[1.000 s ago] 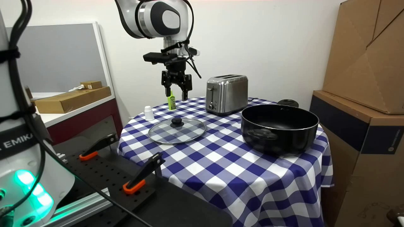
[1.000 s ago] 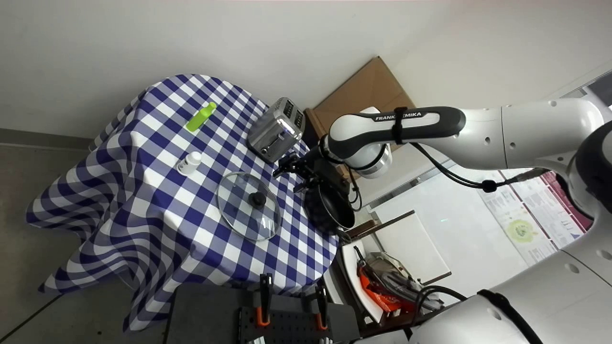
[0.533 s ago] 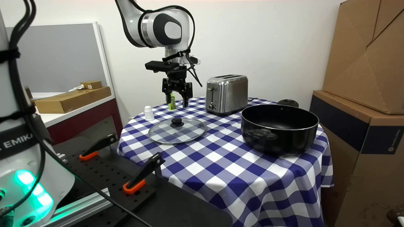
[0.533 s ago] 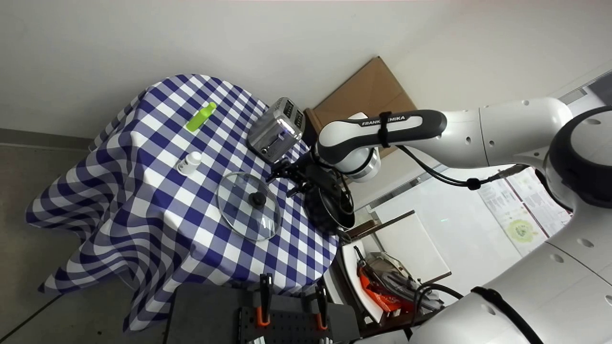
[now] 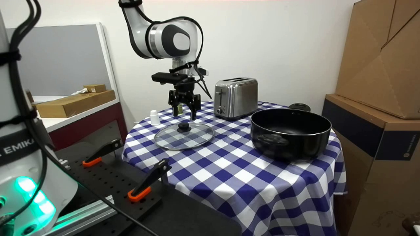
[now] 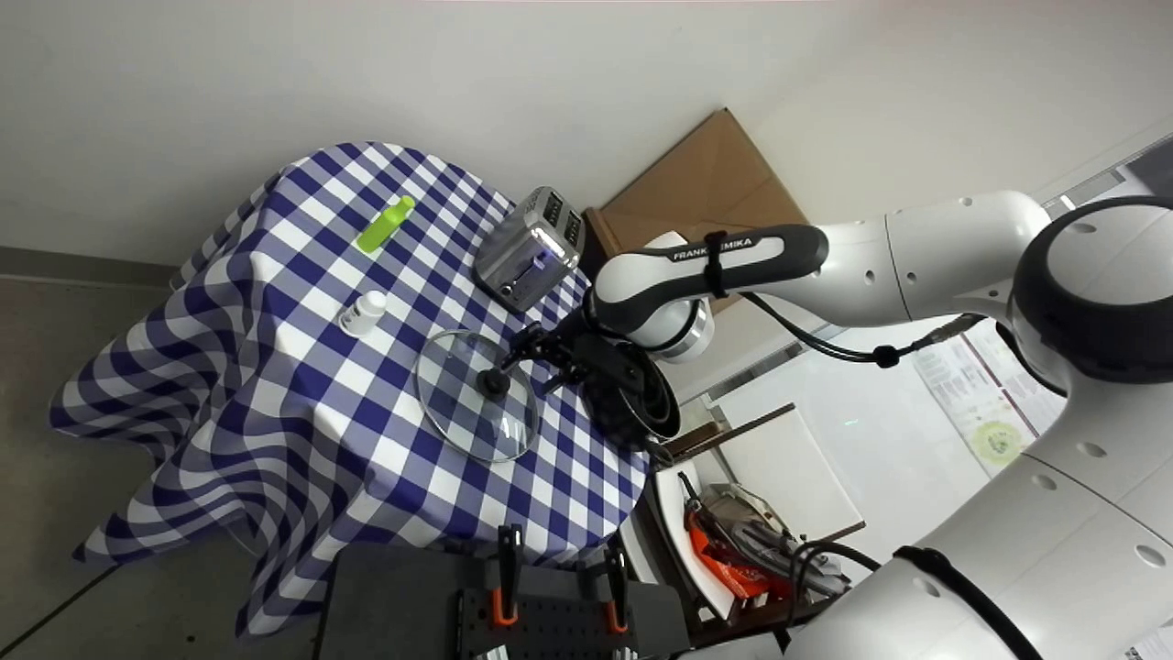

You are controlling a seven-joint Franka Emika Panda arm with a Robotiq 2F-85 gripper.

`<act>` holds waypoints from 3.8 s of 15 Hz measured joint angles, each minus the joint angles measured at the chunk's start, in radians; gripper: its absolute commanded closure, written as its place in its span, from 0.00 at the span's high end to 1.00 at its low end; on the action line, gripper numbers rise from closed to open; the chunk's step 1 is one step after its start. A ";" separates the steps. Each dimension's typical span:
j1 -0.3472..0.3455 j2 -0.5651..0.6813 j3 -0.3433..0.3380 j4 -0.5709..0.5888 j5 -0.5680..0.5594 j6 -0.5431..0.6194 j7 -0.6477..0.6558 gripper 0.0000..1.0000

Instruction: Put the lid on the pot

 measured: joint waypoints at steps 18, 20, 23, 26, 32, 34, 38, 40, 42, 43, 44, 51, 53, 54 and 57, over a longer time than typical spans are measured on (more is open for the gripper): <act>0.024 0.116 -0.002 0.012 -0.051 0.172 0.000 0.68; 0.026 0.121 -0.002 0.012 -0.051 0.181 0.000 0.52; 0.032 0.124 -0.003 0.013 -0.054 0.185 0.000 0.29; 0.040 0.114 -0.005 0.012 -0.057 0.185 0.000 0.25; 0.018 0.067 0.001 0.006 -0.038 0.112 0.000 0.25; -0.018 0.007 0.018 -0.002 0.004 0.022 -0.005 0.25; -0.092 -0.161 0.029 -0.006 0.139 -0.223 -0.041 0.25; -0.120 -0.258 0.012 0.000 0.204 -0.355 -0.054 0.25; -0.141 -0.341 -0.027 0.014 0.243 -0.447 -0.055 0.25; -0.151 -0.375 -0.052 0.025 0.249 -0.479 -0.055 0.25; -0.162 -0.404 -0.079 0.038 0.250 -0.502 -0.055 0.25; -0.249 -0.447 -0.232 0.155 0.249 -0.528 -0.055 0.25; -0.264 -0.423 -0.254 0.190 0.249 -0.528 -0.052 0.25; -0.268 -0.406 -0.261 0.210 0.249 -0.528 -0.049 0.25; -0.275 -0.332 -0.272 0.281 0.250 -0.528 -0.033 0.25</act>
